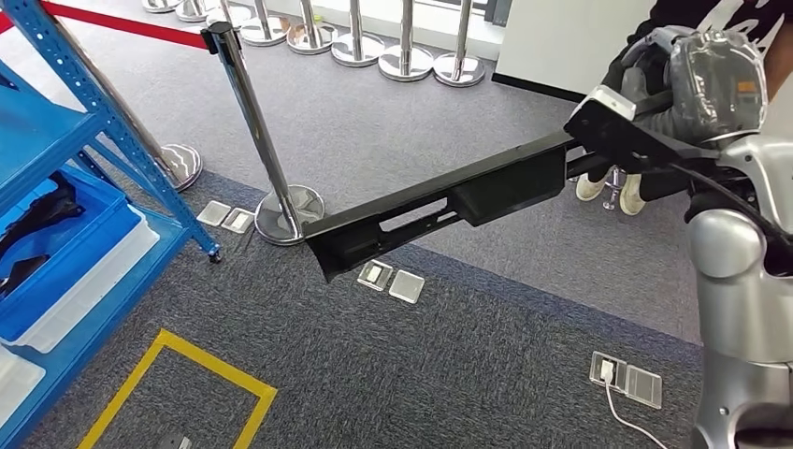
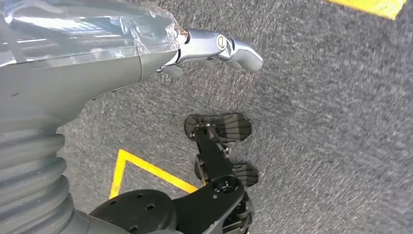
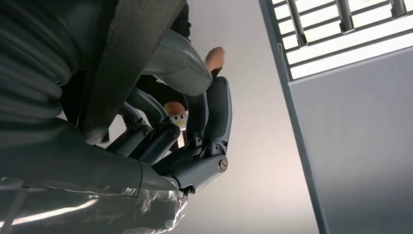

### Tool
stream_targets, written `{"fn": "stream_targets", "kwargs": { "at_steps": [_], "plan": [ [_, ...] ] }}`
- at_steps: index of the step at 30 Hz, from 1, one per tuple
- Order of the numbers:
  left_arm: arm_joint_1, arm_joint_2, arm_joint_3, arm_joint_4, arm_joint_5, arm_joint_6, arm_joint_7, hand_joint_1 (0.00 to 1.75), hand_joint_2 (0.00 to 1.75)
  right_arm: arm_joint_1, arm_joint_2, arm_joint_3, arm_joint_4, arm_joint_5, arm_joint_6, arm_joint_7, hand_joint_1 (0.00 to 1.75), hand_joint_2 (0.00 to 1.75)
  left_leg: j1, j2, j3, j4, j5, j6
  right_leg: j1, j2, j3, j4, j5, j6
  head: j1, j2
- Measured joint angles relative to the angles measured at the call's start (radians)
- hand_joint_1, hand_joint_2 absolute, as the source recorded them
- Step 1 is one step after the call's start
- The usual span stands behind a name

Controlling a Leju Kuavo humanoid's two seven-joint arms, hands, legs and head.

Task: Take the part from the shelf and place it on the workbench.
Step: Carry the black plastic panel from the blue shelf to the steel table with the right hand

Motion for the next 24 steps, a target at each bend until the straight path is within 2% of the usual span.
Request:
{"fn": "stream_targets", "kwargs": {
  "at_steps": [2,4,5,6,7,8,9,11,12,13,15,16,18,19,21,22,23,24],
  "plan": [
    [-0.001,0.000,0.000,0.000,0.000,0.000,0.001,0.00,1.75,-0.003,0.000,0.000,0.000,0.000,0.000,0.000,1.75,1.75,0.004,-0.024,-0.012,0.036,-0.029,-0.009,-0.003,0.011,0.001,-0.005,0.005,-0.012,-0.006,0.000],
    [0.001,0.000,0.000,0.000,0.000,0.000,0.001,0.00,1.75,-0.005,0.000,0.001,0.000,0.000,0.000,0.000,1.75,1.75,0.007,-0.058,-0.060,0.149,-0.092,-0.015,-0.003,0.022,0.001,-0.007,0.007,-0.020,-0.018,0.000],
    [0.003,0.000,0.000,0.000,0.000,0.000,0.002,0.00,1.75,-0.005,0.000,0.001,0.000,0.000,0.000,0.000,1.75,1.75,0.008,-0.066,-0.092,0.218,-0.121,-0.016,-0.001,0.030,0.001,-0.006,0.007,-0.022,-0.024,0.000],
    [0.004,0.000,0.000,0.000,0.000,0.000,0.002,0.00,1.75,-0.004,0.001,0.002,0.000,0.000,0.000,0.000,1.75,1.75,0.008,-0.069,-0.117,0.269,-0.135,-0.016,0.000,0.038,0.000,-0.006,0.007,-0.023,-0.028,0.000],
    [0.006,-0.001,0.000,0.000,0.000,0.001,0.003,0.00,1.75,-0.004,0.001,0.002,0.000,0.000,0.000,0.000,1.75,1.75,0.008,-0.070,-0.129,0.289,-0.131,-0.015,0.001,0.048,0.000,-0.005,0.007,-0.023,-0.032,0.000],
    [0.006,-0.001,0.000,0.000,0.000,0.001,0.004,0.00,1.75,-0.004,0.001,0.002,0.000,0.000,0.000,0.000,1.75,1.75,0.008,-0.071,-0.121,0.267,-0.108,-0.013,0.001,0.058,0.001,-0.004,0.007,-0.023,-0.035,0.000],
    [0.006,-0.001,0.000,0.000,0.001,0.002,0.004,0.00,1.75,-0.005,0.001,0.002,0.000,0.000,0.000,0.000,1.75,1.75,0.008,-0.078,-0.098,0.210,-0.069,-0.009,0.001,0.068,0.001,-0.002,0.006,-0.022,-0.037,0.000],
    [0.007,0.000,0.000,0.000,0.001,0.004,0.004,0.00,1.75,-0.006,0.002,0.002,0.000,0.000,0.000,0.000,1.75,1.75,0.010,-0.112,-0.046,0.079,-0.006,-0.001,0.001,0.087,-0.002,0.004,0.004,-0.018,-0.043,0.000],
    [0.007,0.000,0.000,0.000,0.001,0.004,0.004,0.00,1.75,-0.007,0.002,0.002,0.000,0.000,-0.001,0.000,1.75,1.75,0.011,-0.127,-0.030,0.037,0.009,0.001,0.001,0.096,-0.007,0.007,0.003,-0.014,-0.044,0.000],
    [0.007,0.000,0.000,0.000,0.001,0.004,0.004,0.00,1.75,-0.007,0.002,0.003,0.000,0.000,-0.002,0.000,1.75,1.75,0.010,-0.135,-0.025,0.020,0.010,0.003,-0.001,0.105,-0.011,0.009,0.004,-0.009,-0.044,0.000],
    [0.006,0.000,0.000,0.000,0.002,0.004,0.004,0.00,1.75,-0.008,0.001,0.003,0.001,-0.001,-0.002,0.000,1.75,1.75,0.008,-0.122,-0.023,0.012,0.010,0.007,-0.005,0.120,-0.017,0.007,0.008,0.002,-0.043,0.000],
    [0.004,0.000,0.000,0.000,0.002,0.004,0.004,0.00,1.75,-0.008,0.000,0.003,0.001,-0.002,-0.002,0.001,1.75,1.75,0.008,-0.113,-0.020,0.006,0.013,0.012,-0.006,0.115,-0.019,0.011,0.004,0.008,-0.042,0.000],
    [0.002,0.000,0.000,0.000,0.003,0.005,0.005,0.00,1.75,-0.010,-0.002,0.002,0.001,-0.003,-0.002,0.002,1.75,1.75,0.009,-0.094,-0.015,-0.007,0.020,0.023,-0.005,0.077,-0.044,0.067,-0.034,0.016,-0.033,0.000],
    [0.002,0.000,0.000,0.000,0.003,0.005,0.006,0.00,1.75,-0.012,-0.003,0.002,0.002,-0.003,-0.003,0.002,1.75,1.75,0.008,-0.085,-0.014,-0.009,0.022,0.027,-0.005,0.053,-0.069,0.122,-0.065,0.020,-0.026,0.000],
    [0.004,0.000,0.000,0.000,0.004,0.005,0.007,0.00,1.75,-0.012,-0.003,0.003,0.005,-0.003,-0.003,0.003,1.75,1.75,0.006,-0.066,-0.015,-0.009,0.021,0.029,-0.008,0.034,-0.125,0.243,-0.115,0.026,-0.015,0.000],
    [0.005,0.000,0.000,0.000,0.004,0.005,0.007,0.00,1.75,-0.012,-0.003,0.003,0.007,-0.003,-0.003,0.003,1.75,1.75,0.006,-0.057,-0.015,-0.008,0.020,0.030,-0.009,0.031,-0.139,0.273,-0.118,0.028,-0.011,0.000],
    [0.005,0.000,0.000,0.000,0.004,0.005,0.007,0.00,1.75,-0.012,-0.003,0.003,0.008,-0.003,-0.004,0.003,1.75,1.75,0.005,-0.048,-0.014,-0.007,0.019,0.029,-0.010,0.028,-0.133,0.262,-0.101,0.029,-0.008,0.000],
    [0.004,0.000,0.000,0.000,0.005,0.005,0.007,0.00,1.75,-0.013,-0.003,0.003,0.010,-0.003,-0.004,0.003,1.75,1.75,0.006,-0.040,-0.014,-0.005,0.017,0.028,-0.011,0.023,-0.109,0.214,-0.069,0.029,-0.004,0.000]
  ]
}}
